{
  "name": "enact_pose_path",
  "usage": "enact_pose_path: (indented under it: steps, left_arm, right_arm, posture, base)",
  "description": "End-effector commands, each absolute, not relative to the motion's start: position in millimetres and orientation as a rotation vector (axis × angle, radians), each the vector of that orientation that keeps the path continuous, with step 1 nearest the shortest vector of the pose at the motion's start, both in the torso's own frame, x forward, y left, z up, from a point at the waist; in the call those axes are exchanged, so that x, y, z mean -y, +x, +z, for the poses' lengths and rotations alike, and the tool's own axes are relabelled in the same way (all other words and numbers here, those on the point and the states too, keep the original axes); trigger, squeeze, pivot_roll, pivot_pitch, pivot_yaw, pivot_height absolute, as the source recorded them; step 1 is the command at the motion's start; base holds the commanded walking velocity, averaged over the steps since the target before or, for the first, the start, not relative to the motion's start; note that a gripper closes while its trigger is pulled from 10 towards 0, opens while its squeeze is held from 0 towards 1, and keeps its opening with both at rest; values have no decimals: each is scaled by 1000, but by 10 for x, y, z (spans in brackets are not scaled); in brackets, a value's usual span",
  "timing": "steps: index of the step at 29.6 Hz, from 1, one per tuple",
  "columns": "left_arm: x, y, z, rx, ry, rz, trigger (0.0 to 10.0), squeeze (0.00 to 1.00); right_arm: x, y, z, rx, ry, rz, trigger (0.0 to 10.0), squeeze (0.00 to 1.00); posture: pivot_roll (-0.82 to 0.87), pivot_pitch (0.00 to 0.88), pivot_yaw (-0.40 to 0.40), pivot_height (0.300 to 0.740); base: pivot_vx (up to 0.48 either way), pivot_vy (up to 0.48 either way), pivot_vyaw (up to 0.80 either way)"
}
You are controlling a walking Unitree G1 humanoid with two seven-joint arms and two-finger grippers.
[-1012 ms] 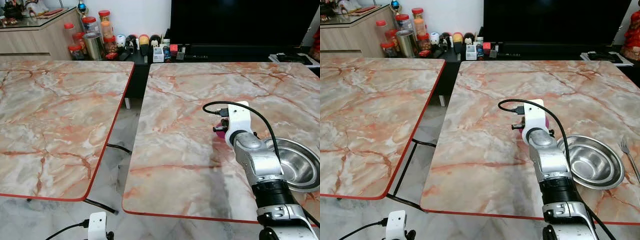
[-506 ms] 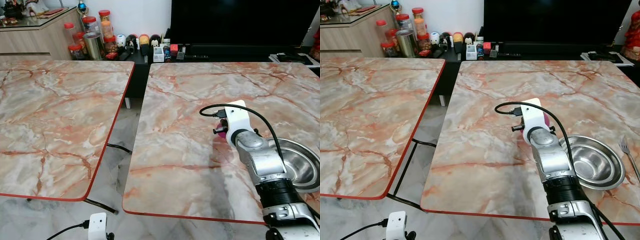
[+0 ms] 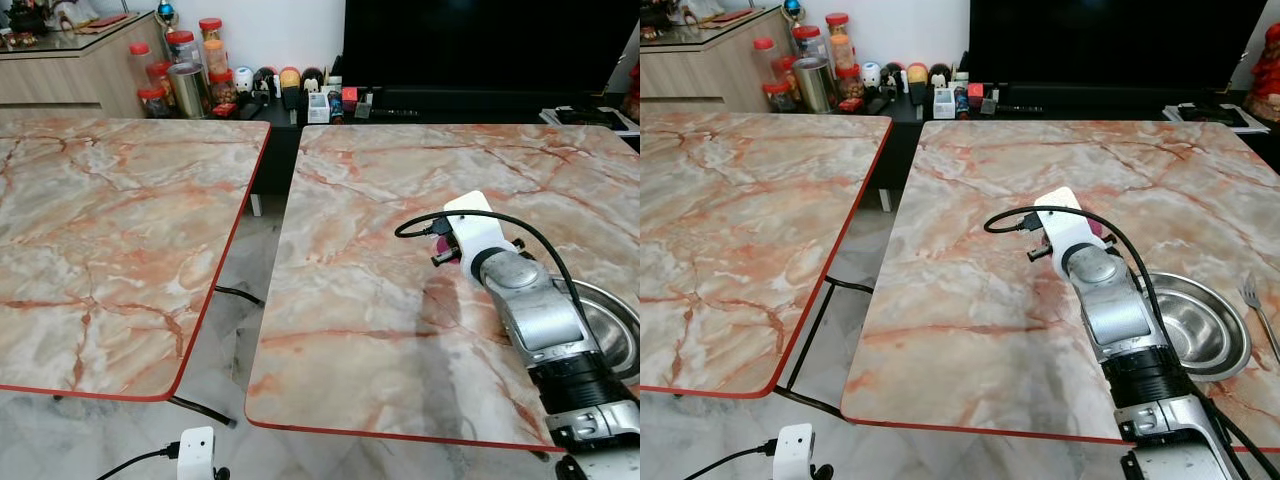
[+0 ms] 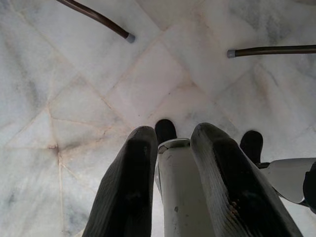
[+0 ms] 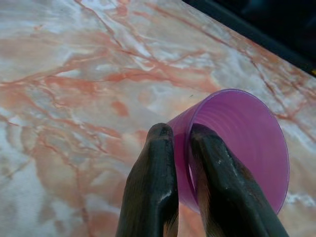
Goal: Setting the table
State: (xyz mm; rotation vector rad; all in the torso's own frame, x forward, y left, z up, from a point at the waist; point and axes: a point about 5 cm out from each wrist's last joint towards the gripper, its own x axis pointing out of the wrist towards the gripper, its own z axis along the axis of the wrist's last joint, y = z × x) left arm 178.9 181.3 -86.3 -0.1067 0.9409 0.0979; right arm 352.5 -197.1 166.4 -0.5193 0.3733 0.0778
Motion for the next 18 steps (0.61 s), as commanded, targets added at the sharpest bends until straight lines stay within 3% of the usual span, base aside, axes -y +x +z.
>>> enact_pose_path:
  steps: [1, 18]
  left_arm:
    - [-1813, 1761, -879, -957, -106, 95, 10000, 0]
    - [-1806, 1779, -871, -956, -109, 87, 10000, 0]
  right_arm:
    - [1959, 3535, 1758, -351, -554, 78, 10000, 0]
    - [1982, 3430, 1673, -411, -548, 106, 10000, 0]
  posture:
    - [-49, 0, 11, 740]
    - [-56, 0, 15, 740]
  base:
    - [0, 0, 0]
    - [0, 0, 0]
